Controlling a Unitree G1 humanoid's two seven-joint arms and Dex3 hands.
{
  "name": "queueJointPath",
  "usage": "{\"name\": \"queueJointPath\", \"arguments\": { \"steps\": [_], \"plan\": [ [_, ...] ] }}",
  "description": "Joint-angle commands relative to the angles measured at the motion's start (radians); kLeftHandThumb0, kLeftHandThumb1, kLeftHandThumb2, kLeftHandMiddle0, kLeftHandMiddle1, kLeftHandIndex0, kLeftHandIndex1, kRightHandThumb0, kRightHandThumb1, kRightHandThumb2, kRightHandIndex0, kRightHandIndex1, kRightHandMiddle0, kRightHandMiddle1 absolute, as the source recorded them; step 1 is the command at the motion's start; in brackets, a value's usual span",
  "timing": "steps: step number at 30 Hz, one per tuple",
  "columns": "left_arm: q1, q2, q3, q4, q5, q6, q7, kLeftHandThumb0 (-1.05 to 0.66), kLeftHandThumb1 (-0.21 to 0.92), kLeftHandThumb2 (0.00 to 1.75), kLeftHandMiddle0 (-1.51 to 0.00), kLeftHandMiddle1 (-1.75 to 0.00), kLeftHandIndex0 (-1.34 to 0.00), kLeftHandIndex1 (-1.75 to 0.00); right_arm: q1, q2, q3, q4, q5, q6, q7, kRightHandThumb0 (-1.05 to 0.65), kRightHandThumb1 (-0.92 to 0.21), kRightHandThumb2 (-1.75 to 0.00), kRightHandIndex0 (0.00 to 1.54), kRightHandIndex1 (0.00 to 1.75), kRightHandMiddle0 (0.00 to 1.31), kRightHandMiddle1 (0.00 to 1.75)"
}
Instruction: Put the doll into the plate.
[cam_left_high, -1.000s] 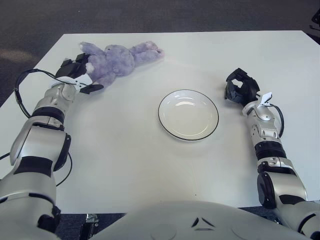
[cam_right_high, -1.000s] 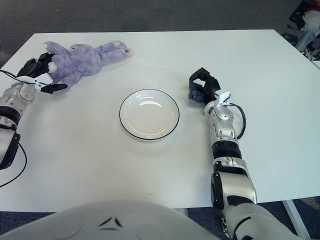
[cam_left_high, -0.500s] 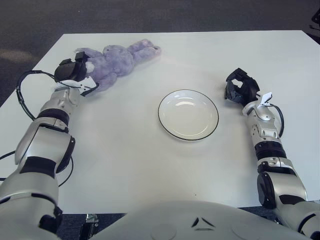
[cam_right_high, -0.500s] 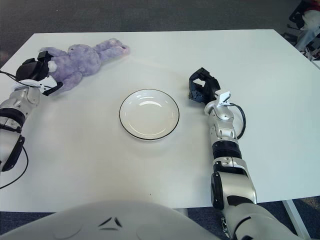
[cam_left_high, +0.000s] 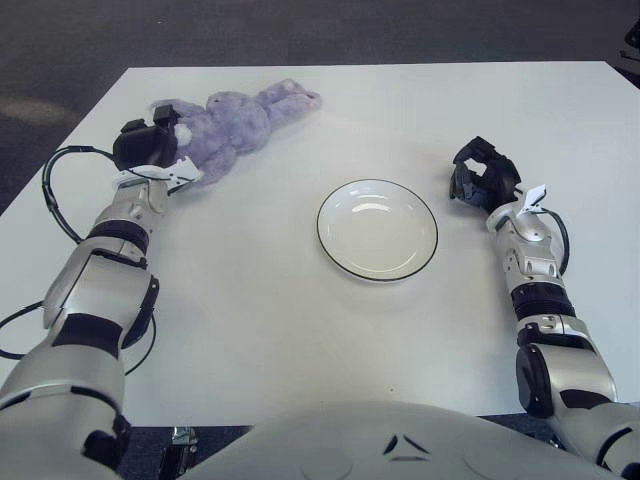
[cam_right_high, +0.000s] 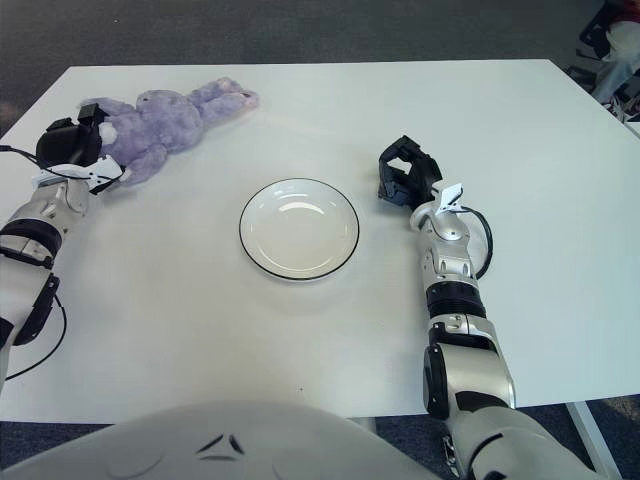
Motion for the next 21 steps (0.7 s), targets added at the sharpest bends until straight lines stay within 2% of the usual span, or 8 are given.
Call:
{"name": "queueJointPath", "arguments": {
  "steps": [1, 7, 12, 18, 21],
  "plan": [
    [0.065, -0.049, -0.004, 0.017, -0.005, -0.01, -0.027, 0.0, 0.02, 1.61, -0.86, -1.62, -0.62, -1.75, 0.081, -0.009, -0.008, 0.06, 0.002, 0.086, 0.007, -0.41, -0.57, -1.0, 0.96, 1.75, 0.42, 1.75],
    [0.06, -0.069, 0.011, 0.001, -0.026, -0.031, -0.018, 0.0, 0.03, 1.61, -0.86, -1.62, -0.62, -1.75, 0.081, -0.035, -0.03, 0.033, 0.019, 0.112, 0.006, -0.41, -0.54, -1.04, 0.97, 1.75, 0.44, 1.75],
    [0.046, -0.07, -0.025, -0.048, 0.01, -0.078, 0.044, 0.0, 0.02, 1.63, -0.85, -1.65, -0.62, -1.75, 0.069, -0.077, -0.077, 0.014, 0.051, 0.152, 0.006, -0.42, -0.53, -1.05, 0.96, 1.75, 0.45, 1.75],
    [0.048, -0.065, -0.055, -0.079, 0.041, -0.115, 0.107, 0.0, 0.01, 1.64, -0.84, -1.69, -0.62, -1.75, 0.06, -0.094, -0.089, -0.005, 0.056, 0.183, -0.002, -0.42, -0.53, -1.05, 0.97, 1.75, 0.45, 1.75],
    [0.047, -0.064, -0.075, -0.127, 0.07, -0.141, 0.174, 0.0, 0.02, 1.65, -0.82, -1.72, -0.62, -1.75, 0.057, -0.105, -0.095, -0.038, 0.057, 0.215, -0.014, -0.42, -0.53, -1.04, 0.97, 1.75, 0.45, 1.75]
  ]
}}
